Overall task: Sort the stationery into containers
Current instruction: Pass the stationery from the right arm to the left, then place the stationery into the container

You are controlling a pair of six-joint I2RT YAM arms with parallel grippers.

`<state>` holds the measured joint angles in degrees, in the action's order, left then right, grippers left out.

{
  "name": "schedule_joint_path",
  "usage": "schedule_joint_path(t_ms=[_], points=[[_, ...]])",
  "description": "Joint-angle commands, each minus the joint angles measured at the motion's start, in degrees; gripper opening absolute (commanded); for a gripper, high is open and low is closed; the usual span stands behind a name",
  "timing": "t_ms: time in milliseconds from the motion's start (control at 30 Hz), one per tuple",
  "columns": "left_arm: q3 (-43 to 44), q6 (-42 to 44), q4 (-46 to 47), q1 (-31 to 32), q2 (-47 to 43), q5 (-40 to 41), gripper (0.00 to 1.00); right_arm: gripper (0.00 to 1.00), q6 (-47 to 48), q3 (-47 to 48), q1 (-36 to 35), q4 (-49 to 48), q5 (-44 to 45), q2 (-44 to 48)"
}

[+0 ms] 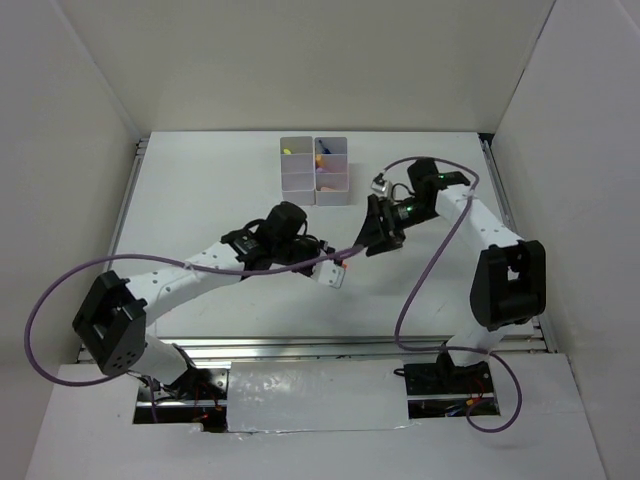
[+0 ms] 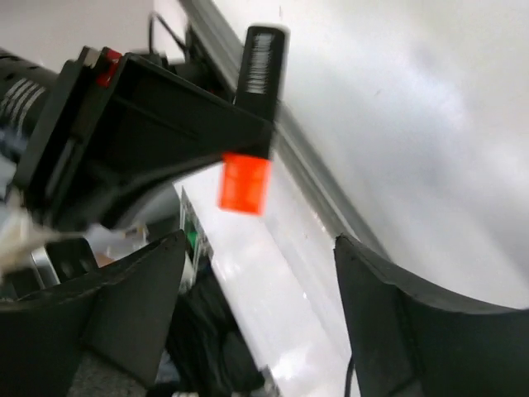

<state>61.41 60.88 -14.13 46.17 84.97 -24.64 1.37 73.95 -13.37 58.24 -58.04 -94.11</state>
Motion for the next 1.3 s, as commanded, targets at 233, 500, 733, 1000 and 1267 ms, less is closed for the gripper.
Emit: schedule_joint_path(t_ms=[233, 500, 733, 1000, 1267], points=[[1.7, -54.86, 36.43, -24.97, -1.76, -20.97, 0.0, 0.83, 0.39, 1.02, 19.77, -4.97, 1.78, 9.72], [25.13, -73.63, 62.66, -36.84, 23.34, -23.76, 0.0, 0.82, -1.28, -2.32, 23.39, -8.76, 6.45, 13.07], [40.19, -76.08, 65.36, -38.0, 38.16, -19.74, 0.0, 0.82, -1.28, -1.71, 23.82, -8.32, 7.06, 12.02], [45.46, -74.68, 65.81, -36.42, 45.19, -20.62, 0.02, 0.81, -1.28, -1.71, 24.09, -8.76, 6.45, 9.73], [51.87, -72.13, 62.47, -36.15, 51.43, -20.79, 0.04, 0.8, -1.28, -1.53, 24.18, -8.23, 6.36, 9.2]])
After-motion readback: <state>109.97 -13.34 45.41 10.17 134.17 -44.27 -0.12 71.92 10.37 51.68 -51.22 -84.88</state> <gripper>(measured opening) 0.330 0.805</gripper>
